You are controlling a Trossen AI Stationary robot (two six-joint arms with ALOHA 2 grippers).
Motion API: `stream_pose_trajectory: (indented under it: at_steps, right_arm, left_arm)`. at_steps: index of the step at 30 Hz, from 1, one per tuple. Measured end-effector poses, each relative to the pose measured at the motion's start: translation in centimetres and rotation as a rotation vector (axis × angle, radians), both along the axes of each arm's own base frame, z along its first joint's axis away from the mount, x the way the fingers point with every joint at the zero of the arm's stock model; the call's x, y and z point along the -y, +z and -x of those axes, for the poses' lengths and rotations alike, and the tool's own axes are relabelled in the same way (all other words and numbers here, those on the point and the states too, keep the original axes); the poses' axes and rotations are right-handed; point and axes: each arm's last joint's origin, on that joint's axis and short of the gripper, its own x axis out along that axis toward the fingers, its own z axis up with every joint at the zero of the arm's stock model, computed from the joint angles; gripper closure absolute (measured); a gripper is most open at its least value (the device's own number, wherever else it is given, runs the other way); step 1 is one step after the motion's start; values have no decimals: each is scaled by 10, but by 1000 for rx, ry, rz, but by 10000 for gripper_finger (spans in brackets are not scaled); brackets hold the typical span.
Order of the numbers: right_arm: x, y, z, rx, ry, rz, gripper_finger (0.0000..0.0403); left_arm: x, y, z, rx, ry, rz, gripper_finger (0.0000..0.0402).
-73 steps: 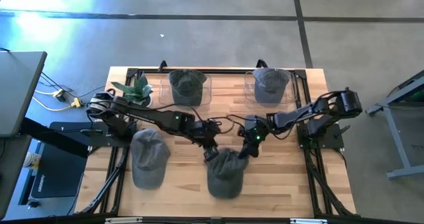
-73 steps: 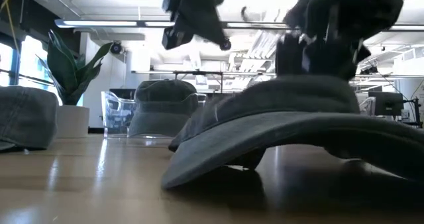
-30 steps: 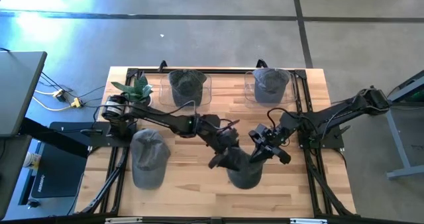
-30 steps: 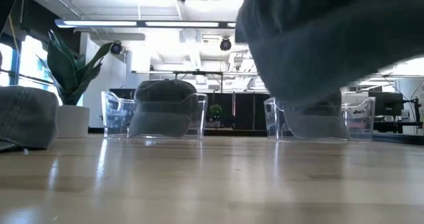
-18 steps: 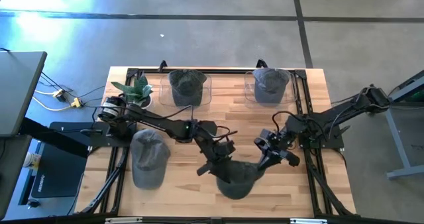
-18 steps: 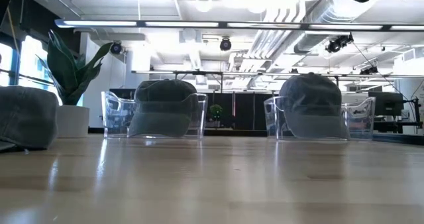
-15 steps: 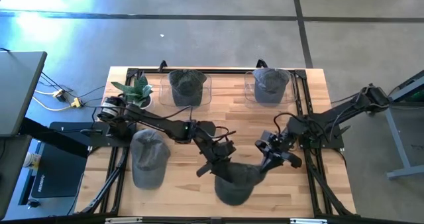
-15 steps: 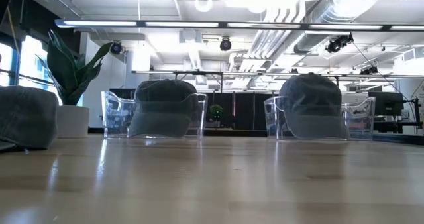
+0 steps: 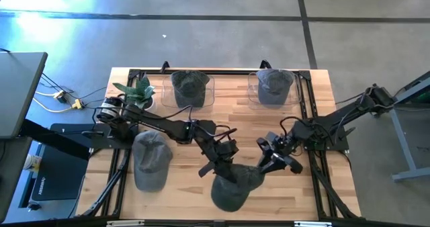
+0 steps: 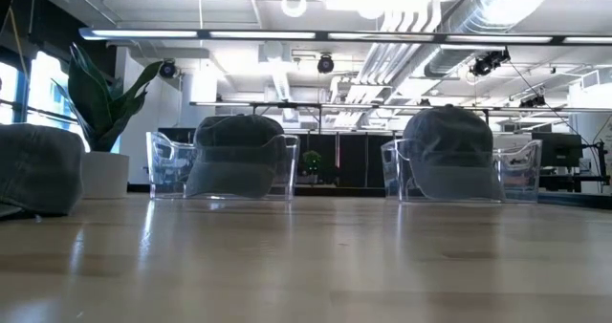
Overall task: Pick & Place hat
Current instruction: Put the black cap into the left transparent bin
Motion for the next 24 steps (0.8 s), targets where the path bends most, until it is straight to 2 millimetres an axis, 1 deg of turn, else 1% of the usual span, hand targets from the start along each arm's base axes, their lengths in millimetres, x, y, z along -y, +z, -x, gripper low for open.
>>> stream_pose_trajectory:
  at_steps: [3,6,8,10,13,15,17,19,24]
  right_arm:
    - [0,-4,-4,26,-46,56,222]
    - [-2,-8,-7,50,-35,108,166]
    - [-5,-12,-10,61,-26,137,140]
    - [-10,-15,-13,84,-11,151,126]
    - [-18,-16,-16,137,10,140,124]
    - [-23,-16,-18,172,23,122,130]
    - [-27,-15,-17,183,51,105,140]
    - [-30,-14,-15,168,94,69,151]
    - [-35,-13,-10,61,259,-41,181]
  left_arm:
    - [0,0,0,-9,-2,6,400]
    - [0,-1,0,-15,3,5,400]
    - [-1,-1,0,-13,9,5,400]
    - [-4,-1,-1,-14,22,5,401]
    - [-4,2,1,-24,25,1,401]
    - [-6,6,4,-17,27,-2,401]
    - [-10,6,3,-25,35,-3,401]
    - [-11,6,5,-47,31,-6,401]
    - [-11,20,11,10,0,4,401]
